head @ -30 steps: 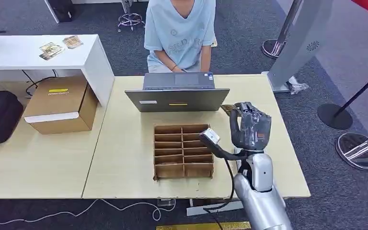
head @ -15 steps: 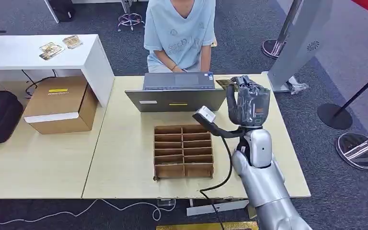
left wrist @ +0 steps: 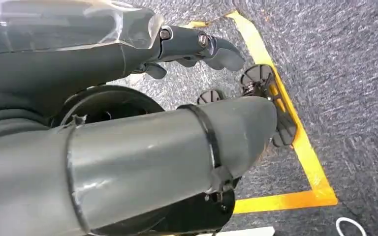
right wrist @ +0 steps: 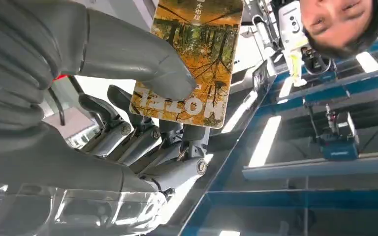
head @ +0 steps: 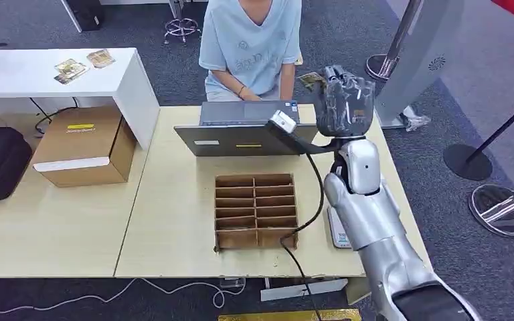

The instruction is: Pass the card to the sensor for recognition and then transmit it.

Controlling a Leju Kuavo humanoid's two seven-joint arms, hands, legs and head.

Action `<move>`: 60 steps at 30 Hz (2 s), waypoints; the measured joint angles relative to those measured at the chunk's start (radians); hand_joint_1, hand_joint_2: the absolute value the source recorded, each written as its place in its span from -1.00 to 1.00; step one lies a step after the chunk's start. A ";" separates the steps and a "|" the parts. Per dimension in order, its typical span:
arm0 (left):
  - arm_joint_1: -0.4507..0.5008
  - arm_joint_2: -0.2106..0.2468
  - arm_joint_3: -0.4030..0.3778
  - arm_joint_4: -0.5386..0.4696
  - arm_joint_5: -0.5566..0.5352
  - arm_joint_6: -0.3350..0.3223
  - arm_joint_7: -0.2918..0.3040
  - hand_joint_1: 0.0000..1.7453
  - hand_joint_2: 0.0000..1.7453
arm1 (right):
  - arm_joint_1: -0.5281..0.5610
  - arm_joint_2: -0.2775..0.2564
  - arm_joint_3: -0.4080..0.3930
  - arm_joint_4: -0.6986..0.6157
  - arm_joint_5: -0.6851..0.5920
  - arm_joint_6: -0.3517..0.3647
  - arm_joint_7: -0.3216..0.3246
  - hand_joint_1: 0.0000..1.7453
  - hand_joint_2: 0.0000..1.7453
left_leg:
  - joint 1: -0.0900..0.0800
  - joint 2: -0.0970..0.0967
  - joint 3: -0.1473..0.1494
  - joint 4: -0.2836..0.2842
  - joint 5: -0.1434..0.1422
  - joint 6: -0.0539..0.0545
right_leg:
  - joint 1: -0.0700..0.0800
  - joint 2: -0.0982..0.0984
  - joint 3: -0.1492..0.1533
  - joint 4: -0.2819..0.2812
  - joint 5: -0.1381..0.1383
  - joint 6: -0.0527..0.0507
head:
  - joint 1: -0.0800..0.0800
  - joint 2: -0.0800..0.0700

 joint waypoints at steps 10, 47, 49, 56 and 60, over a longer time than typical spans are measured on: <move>-0.002 0.000 0.000 0.000 -0.002 0.019 0.001 -1.00 -1.00 | -0.127 0.001 0.013 0.175 0.000 0.018 0.012 1.00 1.00 | 0.000 0.000 0.000 0.000 0.000 0.000 | 0.000 0.000 0.000 0.000 0.000 0.000 | 0.000 0.000; -0.010 0.011 -0.036 0.000 -0.076 -0.002 0.175 -1.00 -1.00 | -0.295 0.063 0.026 0.537 -0.031 0.022 0.029 1.00 1.00 | 0.000 0.000 0.000 0.000 0.000 0.000 | 0.000 0.000 0.000 0.000 0.000 0.000 | 0.000 0.000; -0.010 0.011 -0.036 0.000 -0.072 -0.003 0.172 -1.00 -1.00 | -0.295 0.066 0.026 0.541 -0.031 0.022 0.029 1.00 1.00 | 0.000 0.000 0.000 0.000 0.000 0.000 | 0.000 0.000 0.000 0.000 0.000 0.000 | 0.000 0.000; -0.010 0.012 -0.036 0.000 -0.069 -0.003 0.161 -1.00 -1.00 | -0.295 0.066 0.026 0.543 -0.027 0.021 0.039 -1.00 1.00 | 0.000 0.000 0.000 0.000 0.000 0.000 | 0.000 0.000 0.000 0.000 0.001 0.000 | 0.000 0.000; -0.010 0.013 -0.036 0.000 -0.063 -0.003 0.158 -1.00 -1.00 | -0.295 0.066 0.026 0.543 -0.021 0.019 0.045 -1.00 1.00 | 0.000 0.000 0.000 0.000 0.000 0.000 | 0.000 0.000 0.000 0.000 0.000 0.000 | 0.000 0.000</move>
